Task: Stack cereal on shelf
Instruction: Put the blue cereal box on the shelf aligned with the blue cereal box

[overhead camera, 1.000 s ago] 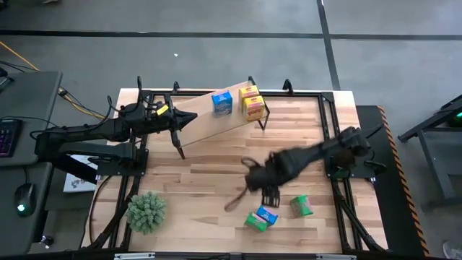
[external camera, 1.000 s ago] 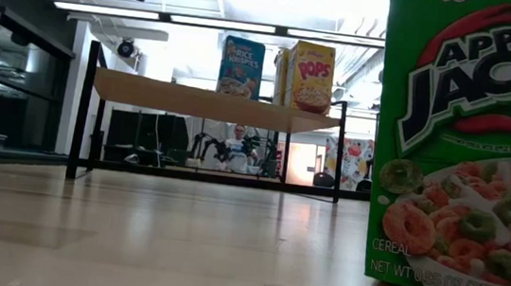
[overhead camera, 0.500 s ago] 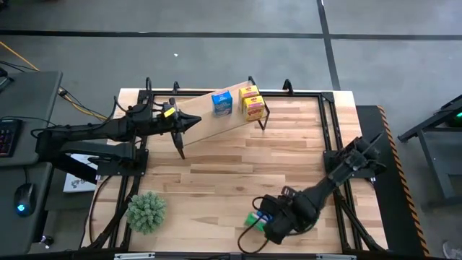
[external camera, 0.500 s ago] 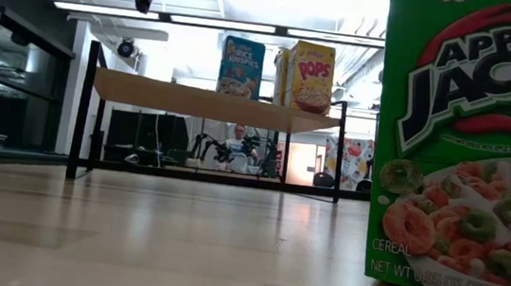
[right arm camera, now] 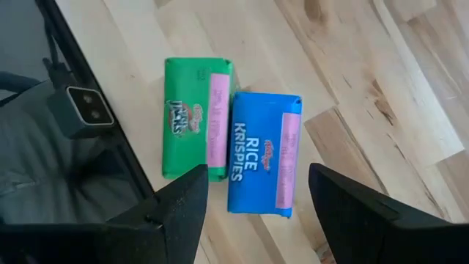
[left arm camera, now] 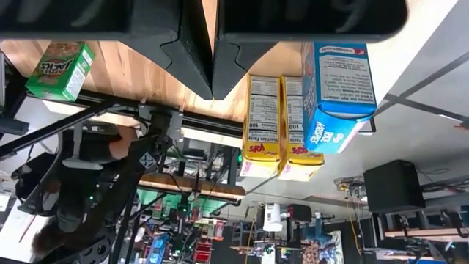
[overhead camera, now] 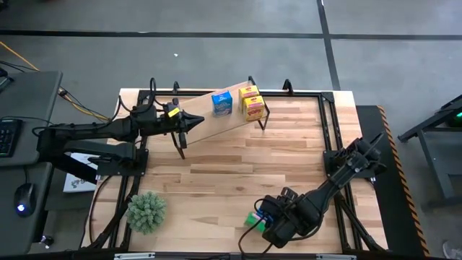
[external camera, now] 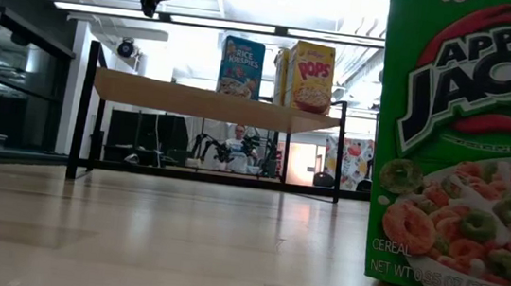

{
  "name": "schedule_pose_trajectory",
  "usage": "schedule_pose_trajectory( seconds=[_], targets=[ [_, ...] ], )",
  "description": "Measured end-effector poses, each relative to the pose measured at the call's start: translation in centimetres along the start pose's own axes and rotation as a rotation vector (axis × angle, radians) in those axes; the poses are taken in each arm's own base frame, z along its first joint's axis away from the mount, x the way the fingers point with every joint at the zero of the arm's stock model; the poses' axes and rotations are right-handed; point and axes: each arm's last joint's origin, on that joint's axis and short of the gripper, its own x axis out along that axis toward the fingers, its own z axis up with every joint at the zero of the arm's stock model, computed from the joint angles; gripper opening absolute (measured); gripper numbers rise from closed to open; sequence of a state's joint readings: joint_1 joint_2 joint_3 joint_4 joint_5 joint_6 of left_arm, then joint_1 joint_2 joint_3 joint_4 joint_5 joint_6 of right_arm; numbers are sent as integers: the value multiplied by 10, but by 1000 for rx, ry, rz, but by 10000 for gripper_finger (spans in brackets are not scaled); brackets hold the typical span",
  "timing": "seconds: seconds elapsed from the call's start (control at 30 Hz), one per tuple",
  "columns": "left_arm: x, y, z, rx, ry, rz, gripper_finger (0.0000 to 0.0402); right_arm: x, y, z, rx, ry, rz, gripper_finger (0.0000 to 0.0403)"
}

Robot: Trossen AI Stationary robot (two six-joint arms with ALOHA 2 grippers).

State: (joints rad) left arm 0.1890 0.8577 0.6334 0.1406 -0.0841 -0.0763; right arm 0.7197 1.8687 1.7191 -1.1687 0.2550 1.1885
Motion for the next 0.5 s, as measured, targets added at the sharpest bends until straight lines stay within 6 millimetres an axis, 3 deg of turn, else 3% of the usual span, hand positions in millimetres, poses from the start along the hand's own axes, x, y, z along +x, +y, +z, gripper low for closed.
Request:
schedule_pose_trajectory(
  seconds=[0.5],
  targets=[
    [0,0,0,1,1,1,3,23,8,-10,-60,30,-69,229]
  ],
)
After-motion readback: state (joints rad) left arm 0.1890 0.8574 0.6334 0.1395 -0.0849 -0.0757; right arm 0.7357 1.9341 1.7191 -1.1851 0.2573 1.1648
